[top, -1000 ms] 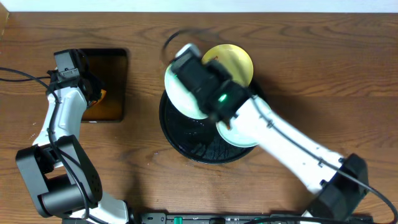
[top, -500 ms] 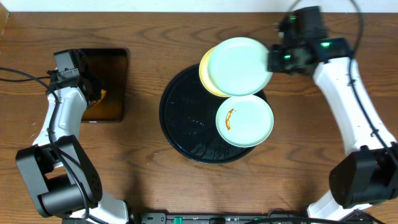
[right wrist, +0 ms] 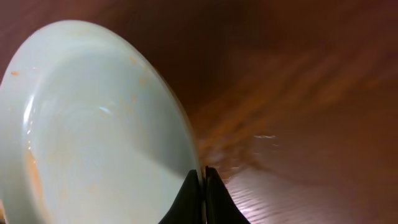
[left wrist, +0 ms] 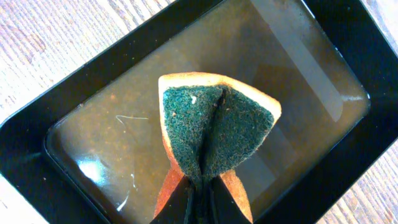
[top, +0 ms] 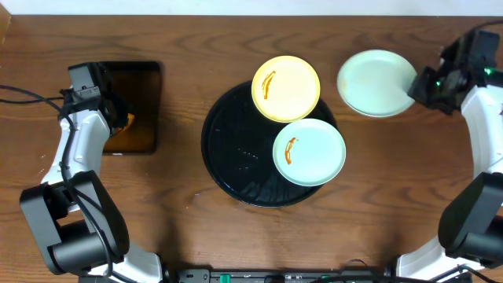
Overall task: Clean dirty plates on tray and stack at the side
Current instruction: 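Lift the green plate right and set it on the table, then move the right gripper back to grip the yellow plate rim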
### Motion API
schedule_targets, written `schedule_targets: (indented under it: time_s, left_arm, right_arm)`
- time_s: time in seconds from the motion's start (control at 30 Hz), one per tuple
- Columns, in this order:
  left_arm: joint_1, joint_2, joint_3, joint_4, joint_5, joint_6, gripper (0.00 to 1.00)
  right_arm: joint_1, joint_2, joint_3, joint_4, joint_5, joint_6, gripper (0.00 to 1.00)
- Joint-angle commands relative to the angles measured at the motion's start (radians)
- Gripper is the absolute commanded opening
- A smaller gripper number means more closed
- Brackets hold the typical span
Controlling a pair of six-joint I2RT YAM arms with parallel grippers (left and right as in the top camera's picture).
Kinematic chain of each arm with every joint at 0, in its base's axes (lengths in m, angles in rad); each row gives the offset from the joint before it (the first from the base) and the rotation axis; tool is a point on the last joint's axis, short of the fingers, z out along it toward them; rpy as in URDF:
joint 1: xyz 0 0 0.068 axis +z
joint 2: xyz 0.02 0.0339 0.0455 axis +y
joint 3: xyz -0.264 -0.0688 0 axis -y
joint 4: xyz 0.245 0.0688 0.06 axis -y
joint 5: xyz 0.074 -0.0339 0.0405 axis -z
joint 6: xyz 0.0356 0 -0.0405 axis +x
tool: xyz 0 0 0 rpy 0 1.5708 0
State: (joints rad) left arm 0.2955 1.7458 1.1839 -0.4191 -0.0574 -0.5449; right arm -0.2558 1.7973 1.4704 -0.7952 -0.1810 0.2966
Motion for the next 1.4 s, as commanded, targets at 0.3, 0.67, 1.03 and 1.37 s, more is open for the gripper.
schedule_targets:
  time_s: [0.3,0.67,1.03,1.37]
  left_arm:
    - [0.002,0.0,0.0,-0.005,-0.002,0.013,0.08]
    - [0.002,0.0,0.0,-0.006,-0.002,0.014,0.08]
    - [0.002,0.0,0.0,-0.005,0.024,0.014,0.08]
    - [0.002,0.0,0.0,-0.006,0.024,0.014,0.08]
  right_arm:
    - [-0.039,-0.007,-0.156,0.084,0.301,0.155,0.02]
    - [-0.025,-0.019,-0.068,-0.002,0.044,0.031,0.66]
    - [0.208,0.045,0.318,-0.382,-0.053,-0.165,0.83]
    - [0.437,0.257,0.341,-0.105,0.044,0.053,0.74]
